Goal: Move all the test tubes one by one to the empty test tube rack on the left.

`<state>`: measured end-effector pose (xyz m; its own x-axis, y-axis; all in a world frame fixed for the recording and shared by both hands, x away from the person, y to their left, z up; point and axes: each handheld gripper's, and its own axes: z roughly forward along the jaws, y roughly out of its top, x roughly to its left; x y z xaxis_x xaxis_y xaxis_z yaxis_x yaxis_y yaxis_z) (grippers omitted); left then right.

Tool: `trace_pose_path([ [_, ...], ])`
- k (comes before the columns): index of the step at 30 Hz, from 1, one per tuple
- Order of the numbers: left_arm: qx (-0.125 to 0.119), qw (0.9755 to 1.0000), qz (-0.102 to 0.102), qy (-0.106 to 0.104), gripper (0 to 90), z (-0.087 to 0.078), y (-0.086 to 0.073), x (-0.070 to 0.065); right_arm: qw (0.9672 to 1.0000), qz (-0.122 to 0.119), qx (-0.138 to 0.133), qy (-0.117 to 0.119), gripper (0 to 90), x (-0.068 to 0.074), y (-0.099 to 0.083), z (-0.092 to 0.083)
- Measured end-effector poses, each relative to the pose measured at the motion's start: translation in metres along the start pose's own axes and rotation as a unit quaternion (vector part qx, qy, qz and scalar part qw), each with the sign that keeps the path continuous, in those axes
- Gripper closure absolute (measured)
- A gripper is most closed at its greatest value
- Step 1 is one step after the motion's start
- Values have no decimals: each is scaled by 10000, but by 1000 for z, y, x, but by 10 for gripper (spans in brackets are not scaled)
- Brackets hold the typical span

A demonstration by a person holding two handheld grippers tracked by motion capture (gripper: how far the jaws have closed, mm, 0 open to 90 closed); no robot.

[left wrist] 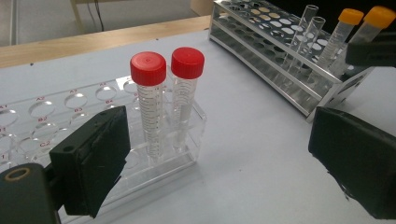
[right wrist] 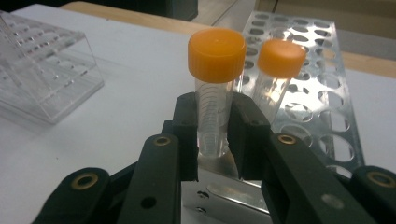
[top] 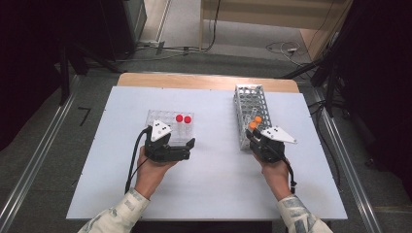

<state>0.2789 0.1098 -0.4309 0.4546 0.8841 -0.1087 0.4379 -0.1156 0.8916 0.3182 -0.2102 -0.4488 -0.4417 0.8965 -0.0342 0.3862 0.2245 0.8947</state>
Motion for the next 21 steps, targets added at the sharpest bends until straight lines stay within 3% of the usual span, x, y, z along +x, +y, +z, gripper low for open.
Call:
trace_pose_path([
  [10,-36,10000,-6,-14,62,-2,1,0,9987,45,-499,108,716,0,24,-33],
  [14,-67,10000,-14,-31,63,-3,2,0,9981,28,-567,251,716,4,28,-44],
  [21,-100,9999,-44,-66,65,-5,3,-2,9980,-56,-473,420,715,13,25,-43],
])
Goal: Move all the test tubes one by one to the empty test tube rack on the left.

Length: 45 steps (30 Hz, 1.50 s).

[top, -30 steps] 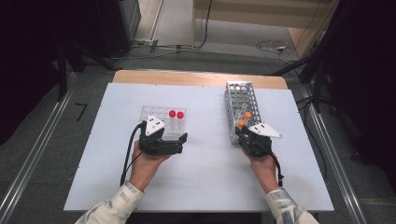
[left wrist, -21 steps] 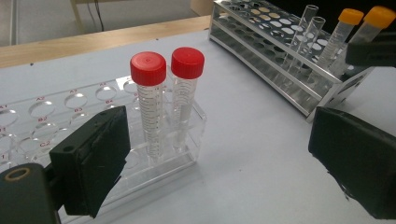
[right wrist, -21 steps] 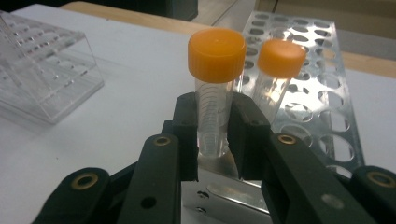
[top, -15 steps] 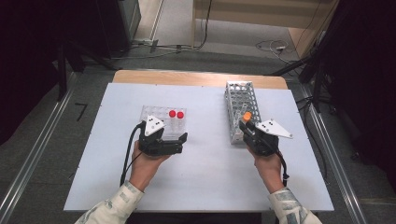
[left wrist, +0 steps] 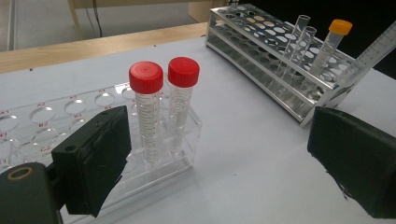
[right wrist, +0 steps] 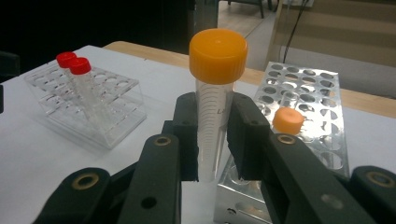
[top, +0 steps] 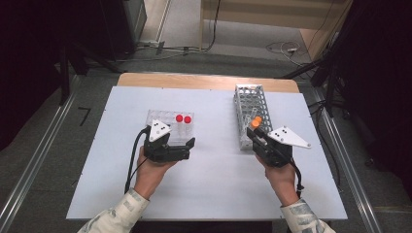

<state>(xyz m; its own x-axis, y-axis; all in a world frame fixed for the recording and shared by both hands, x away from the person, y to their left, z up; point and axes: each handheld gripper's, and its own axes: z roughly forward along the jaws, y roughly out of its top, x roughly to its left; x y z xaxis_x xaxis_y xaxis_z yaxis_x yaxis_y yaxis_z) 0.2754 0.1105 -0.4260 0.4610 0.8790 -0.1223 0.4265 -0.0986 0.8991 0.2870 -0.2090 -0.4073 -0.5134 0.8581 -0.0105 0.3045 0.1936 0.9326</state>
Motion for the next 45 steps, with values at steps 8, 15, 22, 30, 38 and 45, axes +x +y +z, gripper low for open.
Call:
trace_pose_path([
  [8,35,10000,37,-62,68,0,0,-3,9995,-96,170,244,716,14,-7,7],
  [15,19,9997,76,-221,83,-1,0,-12,9973,-283,357,571,716,38,-16,18],
  [22,-16,9978,263,-609,105,-6,6,-31,9936,-403,532,916,716,62,-22,30],
  [30,-14,9945,592,-862,244,-10,6,-50,9887,-547,660,1231,715,88,-26,38],
  [38,54,9931,717,-927,485,-10,4,-52,9864,-611,672,1368,715,100,-27,41],
  [45,92,9924,745,-978,596,-8,3,-51,9861,-595,676,1396,715,101,-27,40],
])
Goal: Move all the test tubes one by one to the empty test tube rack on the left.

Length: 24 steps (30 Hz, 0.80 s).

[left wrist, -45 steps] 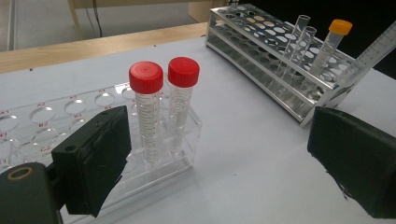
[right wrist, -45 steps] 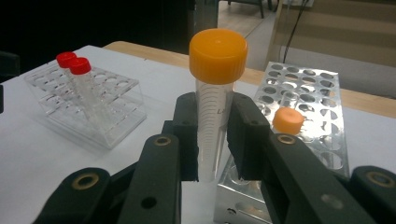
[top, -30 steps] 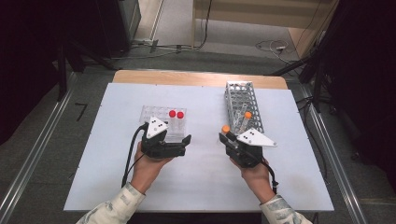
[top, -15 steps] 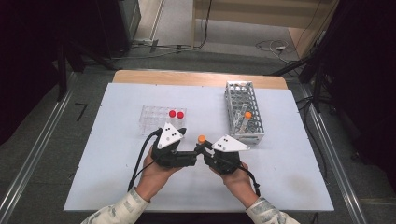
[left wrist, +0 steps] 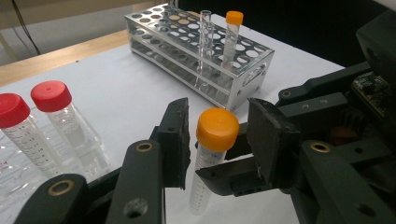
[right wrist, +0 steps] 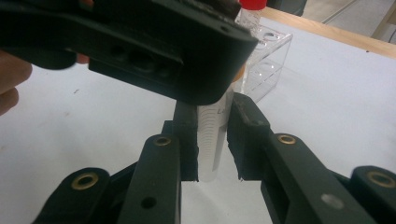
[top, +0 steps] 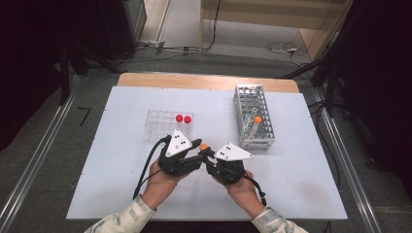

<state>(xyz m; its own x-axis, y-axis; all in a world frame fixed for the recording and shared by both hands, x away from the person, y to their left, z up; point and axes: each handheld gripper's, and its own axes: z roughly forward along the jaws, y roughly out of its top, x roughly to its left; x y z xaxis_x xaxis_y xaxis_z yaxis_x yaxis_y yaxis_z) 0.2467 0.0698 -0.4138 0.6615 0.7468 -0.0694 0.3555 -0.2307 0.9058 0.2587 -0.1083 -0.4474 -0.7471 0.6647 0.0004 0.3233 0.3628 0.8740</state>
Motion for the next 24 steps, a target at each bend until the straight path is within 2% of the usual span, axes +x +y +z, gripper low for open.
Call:
trace_pose_path([
  [6,-8,10000,-4,9,671,1,-1,0,10000,-4,-27,26,715,1,1,-1],
  [11,2,10000,6,-22,694,0,-1,2,10000,-10,-17,39,708,1,1,-1],
  [12,-1,10000,-1,-27,695,0,0,2,10000,-9,-15,42,688,1,1,-2],
  [17,-46,10000,-70,-17,698,-4,1,6,9999,-14,40,157,474,-1,2,-3],
  [20,-67,9999,-116,23,699,-7,2,11,9998,-17,61,182,433,-3,3,-5],
  [21,-79,9999,-144,41,699,-8,3,13,9998,-4,55,167,395,-5,3,-9],
  [24,-155,9995,-231,167,699,-15,5,22,9999,-5,43,143,387,-9,3,-15],
])
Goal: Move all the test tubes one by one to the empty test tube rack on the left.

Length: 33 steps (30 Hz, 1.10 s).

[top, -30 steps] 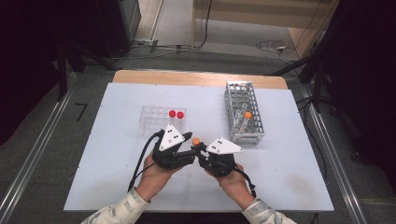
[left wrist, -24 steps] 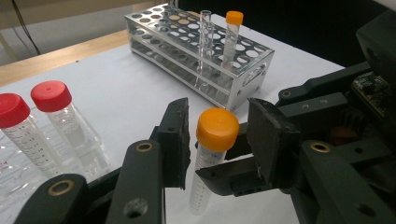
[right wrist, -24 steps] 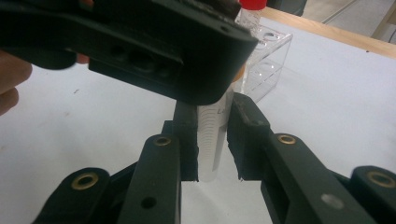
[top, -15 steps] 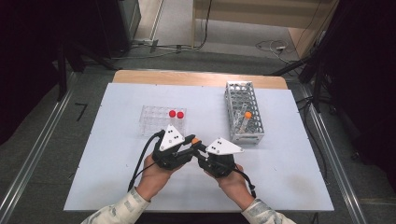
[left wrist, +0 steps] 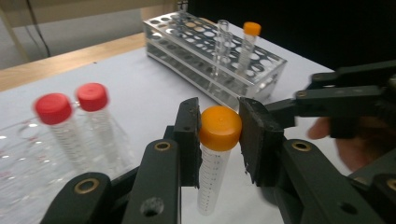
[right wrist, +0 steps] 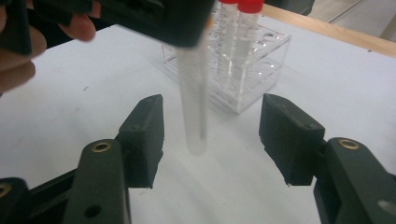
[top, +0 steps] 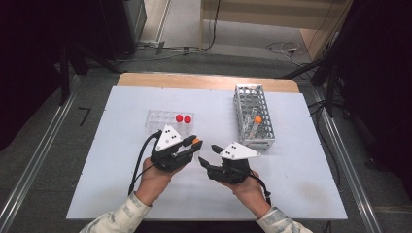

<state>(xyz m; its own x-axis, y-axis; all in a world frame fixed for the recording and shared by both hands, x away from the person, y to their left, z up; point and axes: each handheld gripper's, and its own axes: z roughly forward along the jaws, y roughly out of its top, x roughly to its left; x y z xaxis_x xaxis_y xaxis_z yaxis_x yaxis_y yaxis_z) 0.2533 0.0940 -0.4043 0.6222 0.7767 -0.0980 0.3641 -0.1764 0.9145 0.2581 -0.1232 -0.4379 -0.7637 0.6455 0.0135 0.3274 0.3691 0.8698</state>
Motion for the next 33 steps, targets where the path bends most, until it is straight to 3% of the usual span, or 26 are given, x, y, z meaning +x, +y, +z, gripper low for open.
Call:
trace_pose_path([
  [6,-158,9994,-195,245,699,-15,7,21,9999,59,22,-157,382,-15,-8,-18],
  [14,-265,9975,-235,604,700,-28,23,43,9993,182,39,-327,382,-30,-20,-35],
  [22,-254,9951,-288,906,699,-21,33,62,9986,282,22,-438,386,-39,-24,-41],
  [27,-331,9924,-469,1085,700,-14,38,78,9985,296,64,-447,387,-39,-27,-40],
  [33,-339,9910,-441,1216,699,-5,37,84,9985,317,36,-455,387,-40,-27,-40],
])
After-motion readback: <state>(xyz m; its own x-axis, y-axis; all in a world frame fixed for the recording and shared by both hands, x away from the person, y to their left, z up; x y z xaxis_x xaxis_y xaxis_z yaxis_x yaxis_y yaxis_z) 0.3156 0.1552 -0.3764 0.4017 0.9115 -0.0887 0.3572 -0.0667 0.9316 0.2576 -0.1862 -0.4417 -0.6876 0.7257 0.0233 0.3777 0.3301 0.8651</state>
